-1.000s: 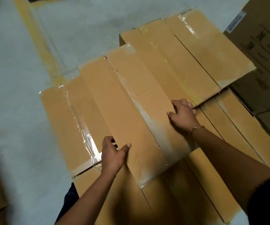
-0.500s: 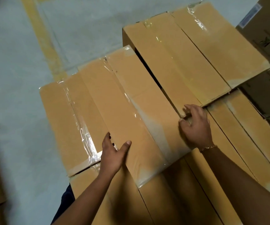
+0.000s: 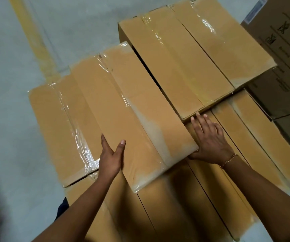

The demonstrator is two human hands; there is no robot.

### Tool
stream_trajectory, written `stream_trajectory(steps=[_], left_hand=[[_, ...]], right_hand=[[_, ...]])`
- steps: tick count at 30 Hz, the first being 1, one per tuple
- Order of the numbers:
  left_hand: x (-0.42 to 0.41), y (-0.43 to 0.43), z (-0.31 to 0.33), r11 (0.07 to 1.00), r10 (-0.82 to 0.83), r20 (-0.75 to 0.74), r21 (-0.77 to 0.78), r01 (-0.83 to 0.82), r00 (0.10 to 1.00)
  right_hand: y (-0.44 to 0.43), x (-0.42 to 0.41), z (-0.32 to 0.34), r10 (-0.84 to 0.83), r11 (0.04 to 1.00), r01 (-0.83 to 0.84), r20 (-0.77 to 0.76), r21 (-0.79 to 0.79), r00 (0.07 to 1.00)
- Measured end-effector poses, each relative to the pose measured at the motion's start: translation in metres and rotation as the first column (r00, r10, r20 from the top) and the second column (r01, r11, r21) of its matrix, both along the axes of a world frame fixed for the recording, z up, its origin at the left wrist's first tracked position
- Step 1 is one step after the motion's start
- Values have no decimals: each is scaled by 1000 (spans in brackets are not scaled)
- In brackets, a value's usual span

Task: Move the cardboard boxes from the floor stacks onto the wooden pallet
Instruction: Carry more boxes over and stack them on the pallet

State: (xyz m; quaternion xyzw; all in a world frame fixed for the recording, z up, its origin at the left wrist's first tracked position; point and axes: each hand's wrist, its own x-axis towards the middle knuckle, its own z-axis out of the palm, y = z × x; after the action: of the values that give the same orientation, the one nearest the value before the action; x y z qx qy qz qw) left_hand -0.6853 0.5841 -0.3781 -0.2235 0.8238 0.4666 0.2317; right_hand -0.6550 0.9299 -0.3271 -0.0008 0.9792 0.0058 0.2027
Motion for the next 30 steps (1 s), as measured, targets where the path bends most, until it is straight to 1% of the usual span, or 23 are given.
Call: stream_trajectory(steps=[10, 16, 25, 30], left_hand=[[-37, -6, -1, 1000, 19, -25, 4, -19, 1000], [-52, -8, -1, 999, 35, -45, 40, -33, 998], [-66, -11, -1, 997, 53, -65, 62, -49, 996], [-77, -14, -3, 999, 38, -80, 34, -35, 996]], right_hand=[[-14, -39, 7, -5, 999, 3, 31, 35, 999], [-19, -57, 11, 42, 997, -45, 58, 65, 997], [-27, -66, 17, 40, 995, -38, -21, 96, 999], [-32, -73, 18, 24, 994, -19, -46, 108, 999]])
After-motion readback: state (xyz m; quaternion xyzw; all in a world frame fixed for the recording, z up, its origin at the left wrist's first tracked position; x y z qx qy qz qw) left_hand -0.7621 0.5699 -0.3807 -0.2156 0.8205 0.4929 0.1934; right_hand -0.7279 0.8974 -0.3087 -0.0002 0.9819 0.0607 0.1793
